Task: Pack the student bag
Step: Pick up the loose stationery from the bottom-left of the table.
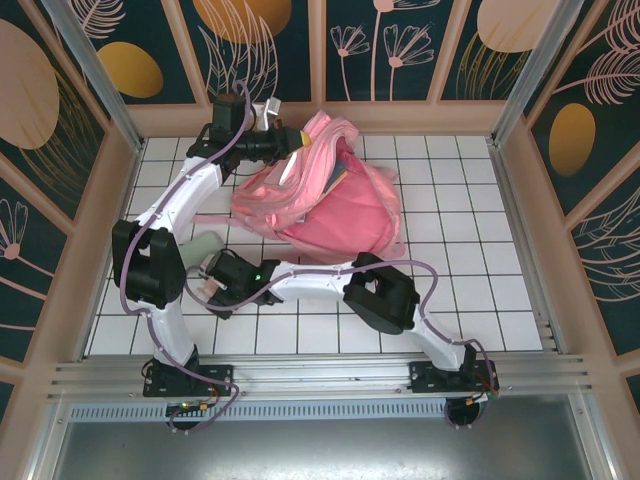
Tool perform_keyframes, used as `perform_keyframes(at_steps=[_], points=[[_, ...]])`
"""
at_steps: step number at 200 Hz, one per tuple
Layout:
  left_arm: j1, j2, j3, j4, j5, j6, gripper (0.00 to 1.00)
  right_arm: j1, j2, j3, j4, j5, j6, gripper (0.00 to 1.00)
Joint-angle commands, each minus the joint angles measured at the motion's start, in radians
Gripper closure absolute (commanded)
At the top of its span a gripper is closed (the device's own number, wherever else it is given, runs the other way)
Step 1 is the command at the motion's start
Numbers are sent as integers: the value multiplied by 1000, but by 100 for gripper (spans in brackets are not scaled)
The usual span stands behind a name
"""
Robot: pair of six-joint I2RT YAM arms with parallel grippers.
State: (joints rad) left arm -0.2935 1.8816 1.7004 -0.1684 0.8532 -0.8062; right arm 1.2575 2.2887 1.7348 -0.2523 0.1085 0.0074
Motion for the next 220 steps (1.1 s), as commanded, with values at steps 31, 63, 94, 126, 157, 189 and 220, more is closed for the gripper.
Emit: perform_keyframes(at_steps=[31,63,94,126,157,189,220], points=[[10,-67,38,164,66,-30,100,-12,23,52,-55,11,28,20],[10,-66,38,166,66,-34,100,-12,-24,12,-15,-7,32,31],[11,-67,41,170,65,-43,100,-12,-123,-84,44,3,39,43],[10,-66,40,171,61,-51,100,-10,-239,-209,97,13,58,45],[11,-63,52,169,66,-59,100,-8,-408,-410,189,51,96,46],[11,-58,80,149,61,-51,100,-9,-626,-635,257,146,139,46],[10,-54,87,144,61,-48,100,-29,-883,-832,291,270,182,46]])
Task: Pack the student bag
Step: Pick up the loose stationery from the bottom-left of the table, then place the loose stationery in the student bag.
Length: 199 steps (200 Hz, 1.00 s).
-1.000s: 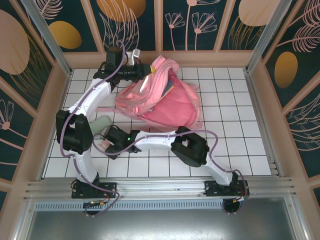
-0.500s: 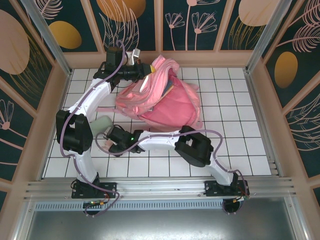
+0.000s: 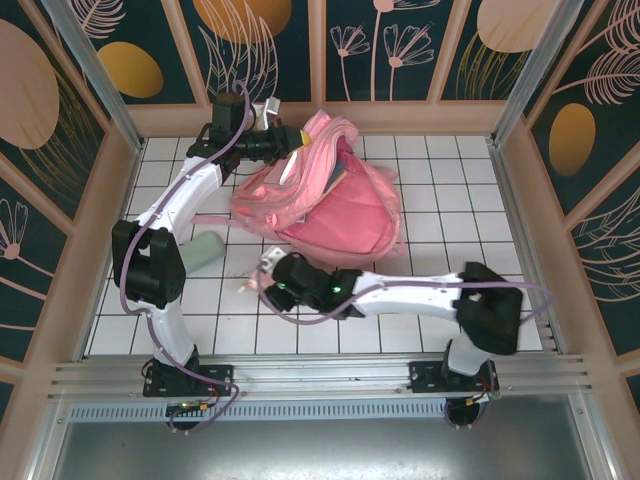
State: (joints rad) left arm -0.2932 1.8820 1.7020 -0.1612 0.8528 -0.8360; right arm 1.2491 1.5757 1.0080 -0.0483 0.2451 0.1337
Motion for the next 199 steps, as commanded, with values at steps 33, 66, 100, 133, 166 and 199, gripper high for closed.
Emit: perform_keyframes(at_steps=[33,66,100,133,166,199], points=[[11,-48,103,127,62,-14,100,-137,-393,-244,71,214,111,47],[10,-46,110,127,63,-15,100,-330,-452,-270,96,202,94,47],[10,-44,110,133,67,-26,100,-472,-293,-169,127,129,49,46],[10,-43,113,130,68,-29,100,-490,-82,-44,138,114,9,45],[11,-31,110,138,75,-37,100,-490,123,89,126,104,6,43],[11,-25,112,144,77,-43,100,-490,251,199,78,107,10,29]])
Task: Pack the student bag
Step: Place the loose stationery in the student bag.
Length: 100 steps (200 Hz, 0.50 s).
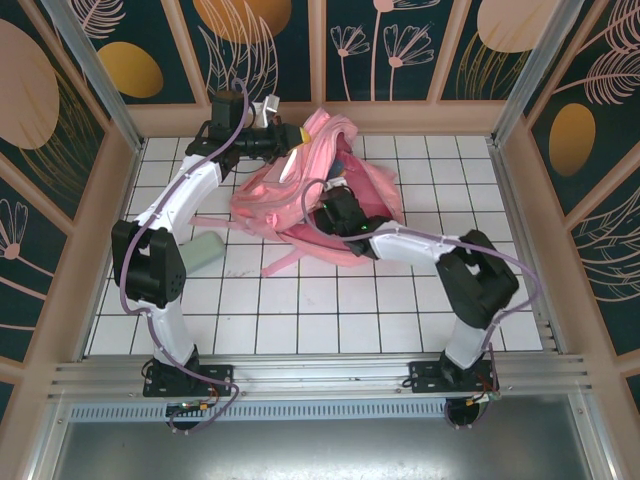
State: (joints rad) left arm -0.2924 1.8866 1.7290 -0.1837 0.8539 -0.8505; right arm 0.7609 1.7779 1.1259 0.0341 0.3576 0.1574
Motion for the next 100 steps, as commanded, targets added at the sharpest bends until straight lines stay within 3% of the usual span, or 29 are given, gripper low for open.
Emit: perform_keyframes(at_steps=[1,21,44,100], points=[[10,-29,85,167,77,-29,100,-2,49,82,-5,-6,-14,28],[10,-28,86,168,79,-30,100,4,11,68,9,-1,-12,15],[9,-27,84,161,80,-22,100,3,-81,14,28,-3,-12,7],[9,-20,95,159,79,-21,100,12,-382,-225,130,-36,8,10]])
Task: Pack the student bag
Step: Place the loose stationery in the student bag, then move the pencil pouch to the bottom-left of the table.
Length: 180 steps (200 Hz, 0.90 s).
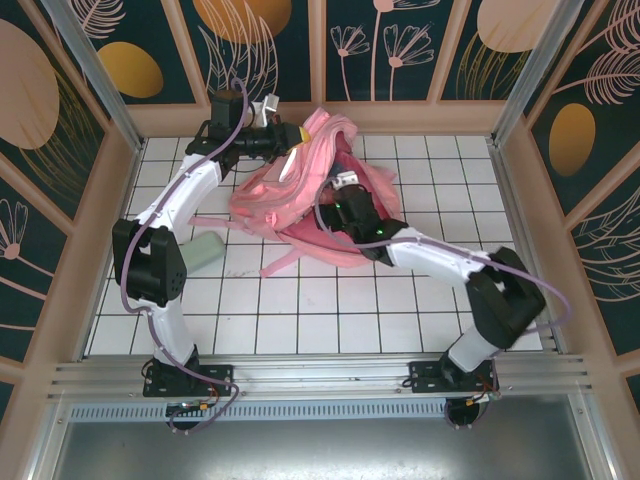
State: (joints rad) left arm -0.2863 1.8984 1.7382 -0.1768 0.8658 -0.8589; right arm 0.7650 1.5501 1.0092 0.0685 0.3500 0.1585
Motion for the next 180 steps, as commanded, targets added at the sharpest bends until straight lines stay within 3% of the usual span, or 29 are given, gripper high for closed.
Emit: perform_keyframes(at_steps=[1,50,80,96,126,180], points=[[3,-32,86,152,66,-12,100,8,-160,-114,98,-32,7,10],[4,-30,74,137,57,3,100,71,-324,-276,220,-187,-72,14],[3,-34,70,131,51,10,100,179,-262,-256,255,-329,-141,15],[4,-31,67,125,45,13,100,230,-144,-172,244,-428,-117,16],[3,-21,85,101,37,23,100,309,119,52,209,-469,-96,18],[4,-10,176,2,-1,79,100,305,542,494,102,-521,-43,24]])
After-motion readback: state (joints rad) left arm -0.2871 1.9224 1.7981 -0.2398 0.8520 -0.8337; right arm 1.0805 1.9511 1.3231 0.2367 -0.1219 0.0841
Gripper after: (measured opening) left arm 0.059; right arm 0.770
